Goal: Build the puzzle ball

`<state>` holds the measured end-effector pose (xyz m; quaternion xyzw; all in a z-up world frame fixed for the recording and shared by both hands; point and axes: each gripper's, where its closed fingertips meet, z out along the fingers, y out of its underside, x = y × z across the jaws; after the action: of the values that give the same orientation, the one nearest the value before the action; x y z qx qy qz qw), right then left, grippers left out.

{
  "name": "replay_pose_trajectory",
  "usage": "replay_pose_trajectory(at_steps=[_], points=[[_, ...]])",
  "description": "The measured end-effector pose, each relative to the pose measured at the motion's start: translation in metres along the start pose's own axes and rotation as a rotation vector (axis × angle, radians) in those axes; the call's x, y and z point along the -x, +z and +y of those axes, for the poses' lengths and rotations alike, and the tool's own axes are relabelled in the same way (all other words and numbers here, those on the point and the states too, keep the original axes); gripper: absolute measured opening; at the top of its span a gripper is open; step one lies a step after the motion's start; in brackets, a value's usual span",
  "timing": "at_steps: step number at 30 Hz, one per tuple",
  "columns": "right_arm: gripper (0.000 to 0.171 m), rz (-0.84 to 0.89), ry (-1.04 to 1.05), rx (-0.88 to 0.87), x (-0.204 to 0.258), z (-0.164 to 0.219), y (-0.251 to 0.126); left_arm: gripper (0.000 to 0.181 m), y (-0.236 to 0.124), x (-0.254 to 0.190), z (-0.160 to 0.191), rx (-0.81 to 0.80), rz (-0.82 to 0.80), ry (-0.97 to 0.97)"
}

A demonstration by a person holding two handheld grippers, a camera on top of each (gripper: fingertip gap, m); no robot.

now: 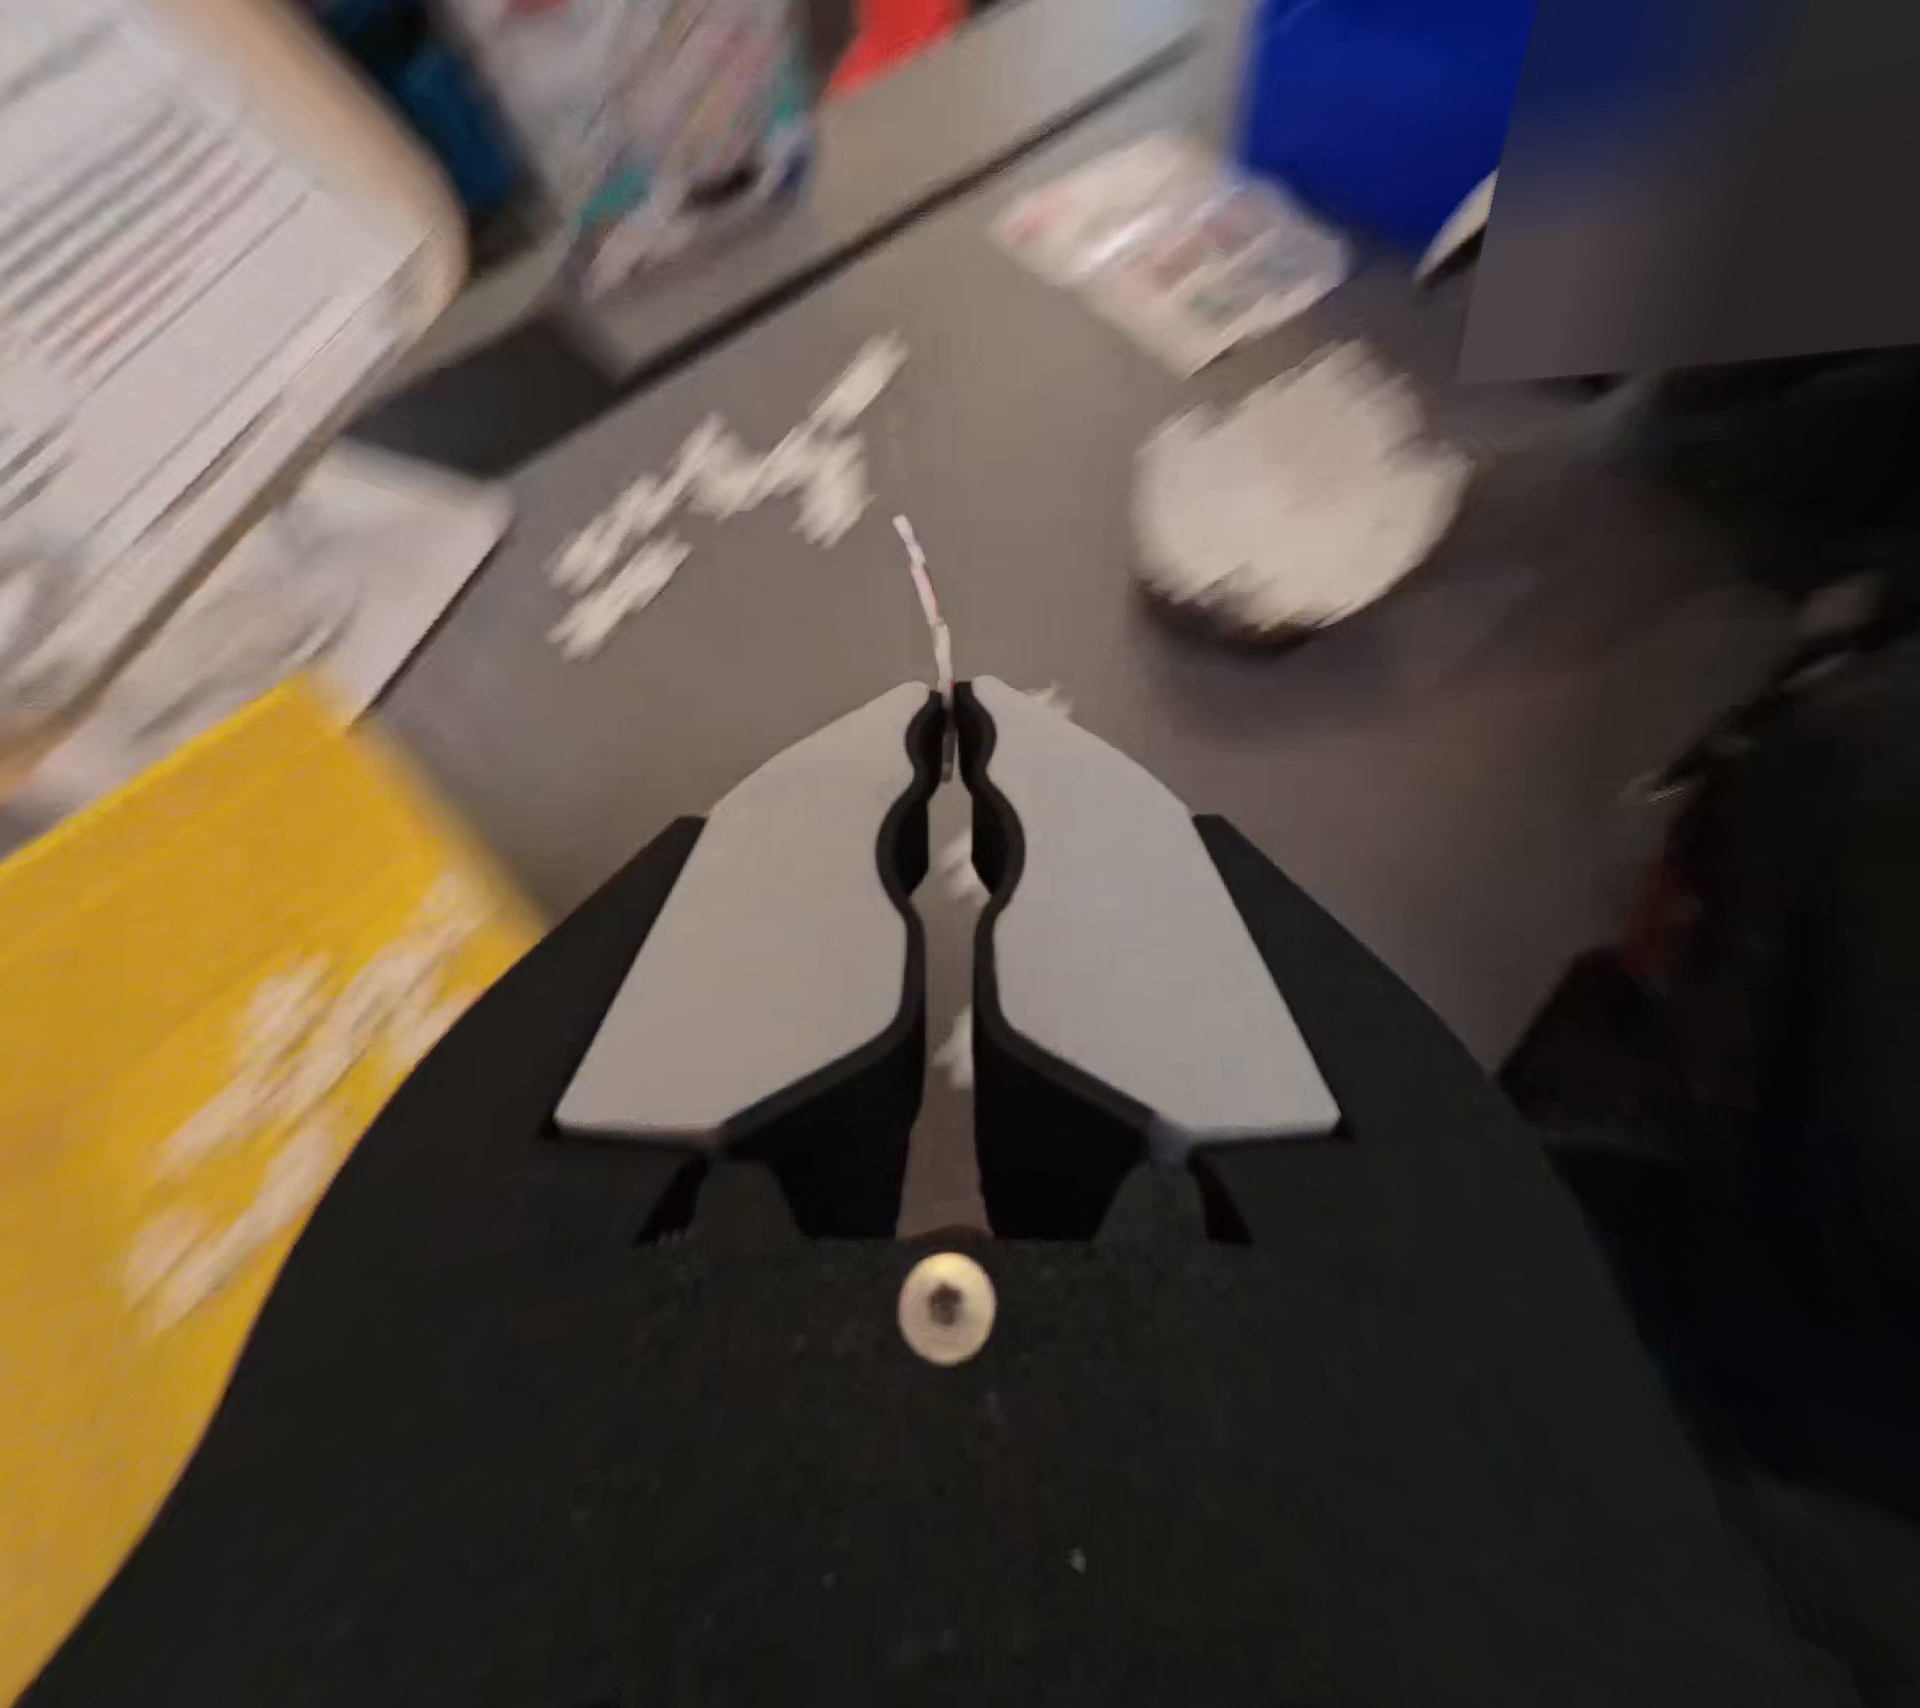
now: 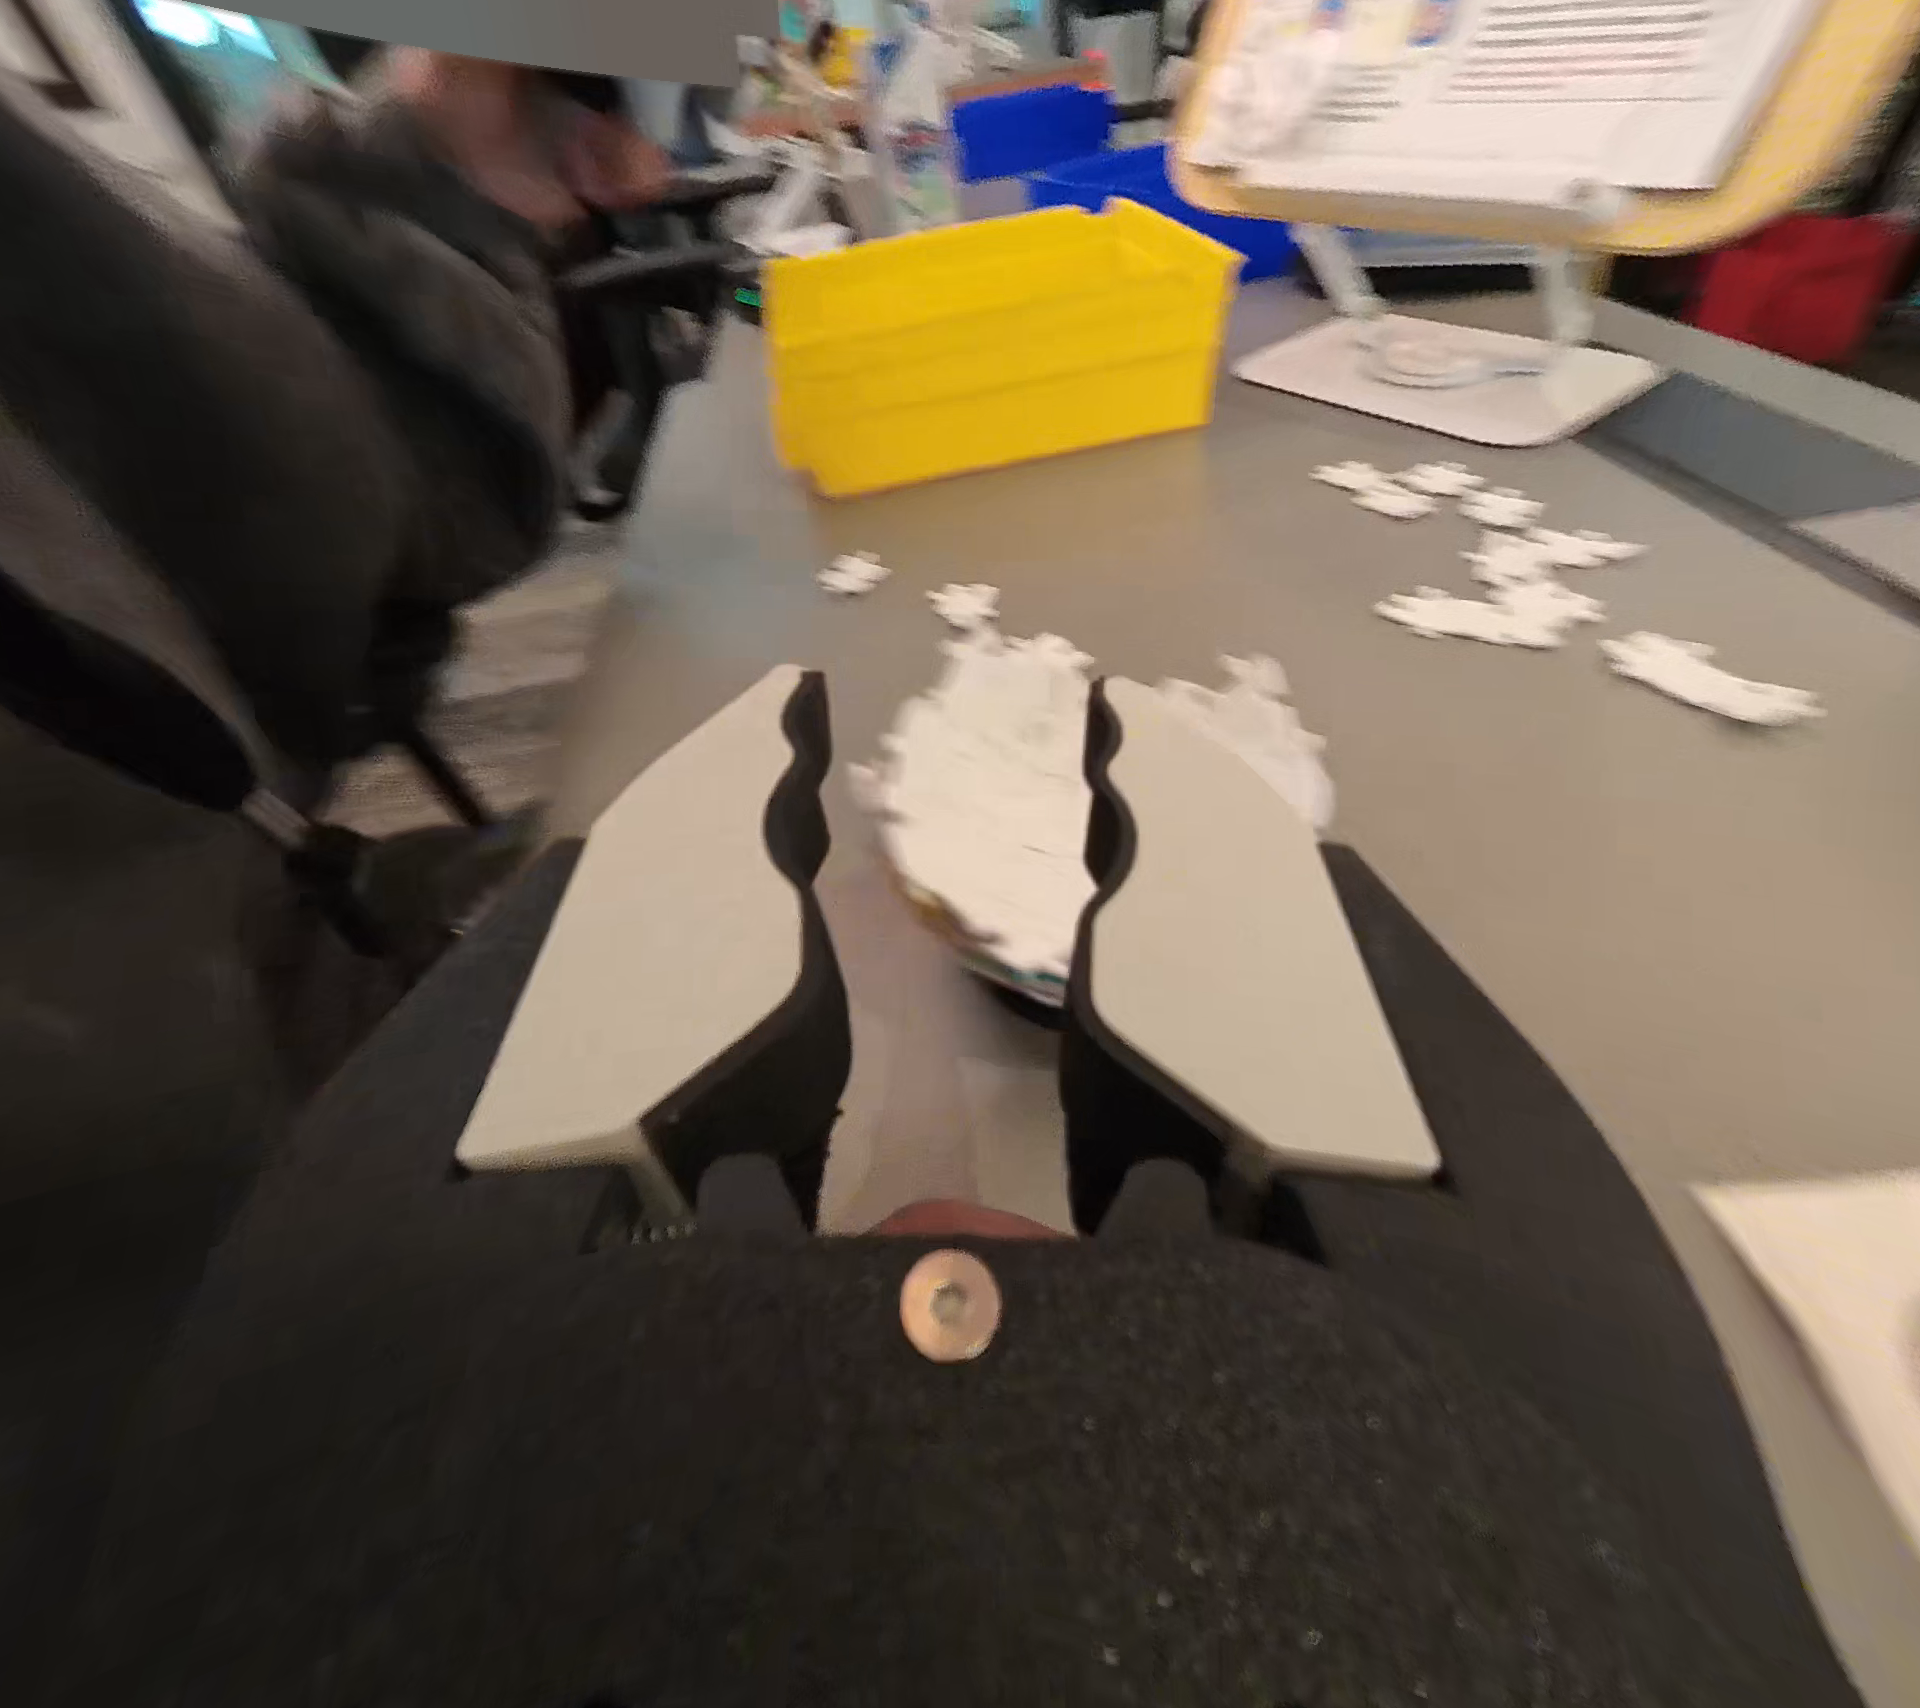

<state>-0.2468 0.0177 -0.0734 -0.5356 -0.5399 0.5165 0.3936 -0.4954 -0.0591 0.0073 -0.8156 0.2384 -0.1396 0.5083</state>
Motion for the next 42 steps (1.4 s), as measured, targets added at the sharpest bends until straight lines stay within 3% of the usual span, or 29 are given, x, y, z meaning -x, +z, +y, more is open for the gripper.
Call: replay_pose_trajectory(at_steps=[2, 5, 8, 12, 20, 25, 34, 38, 42], points=[[0.045, -0.117, 0.019, -0.028, 0.033, -0.010, 0.009, 0.001, 0.025, -0.070, -0.024, -0.189, 0.202, -0.039], [0.043, -0.234, 0.011, -0.087, 0.077, -0.024, 0.021, 0.002, 0.053, -0.154, -0.029, -0.347, 0.495, -0.185], [0.041, -0.327, 0.064, -0.129, 0.109, -0.030, 0.029, 0.001, 0.064, -0.193, -0.023, -0.482, 0.644, -0.327], [0.036, -0.334, 0.095, -0.147, 0.122, -0.027, 0.035, 0.002, 0.075, -0.216, -0.003, -0.424, 0.697, -0.302], [0.009, -0.377, 0.224, -0.221, 0.129, -0.033, 0.040, 0.001, 0.085, -0.225, 0.003, -0.397, 0.657, -0.281], [0.003, -0.359, 0.213, -0.208, 0.130, -0.028, 0.042, 0.002, 0.085, -0.223, 0.005, -0.388, 0.660, -0.296], [0.002, -0.094, -0.040, -0.091, 0.113, -0.020, 0.040, 0.006, 0.099, -0.206, 0.013, -0.346, 0.566, -0.334], [0.002, 0.142, -0.235, 0.100, 0.075, -0.007, 0.016, 0.014, 0.099, -0.185, 0.027, -0.284, 0.439, -0.318], [0.002, 0.387, -0.492, 0.580, 0.038, 0.068, -0.031, 0.018, 0.085, -0.148, 0.063, -0.183, 0.176, -0.291]])
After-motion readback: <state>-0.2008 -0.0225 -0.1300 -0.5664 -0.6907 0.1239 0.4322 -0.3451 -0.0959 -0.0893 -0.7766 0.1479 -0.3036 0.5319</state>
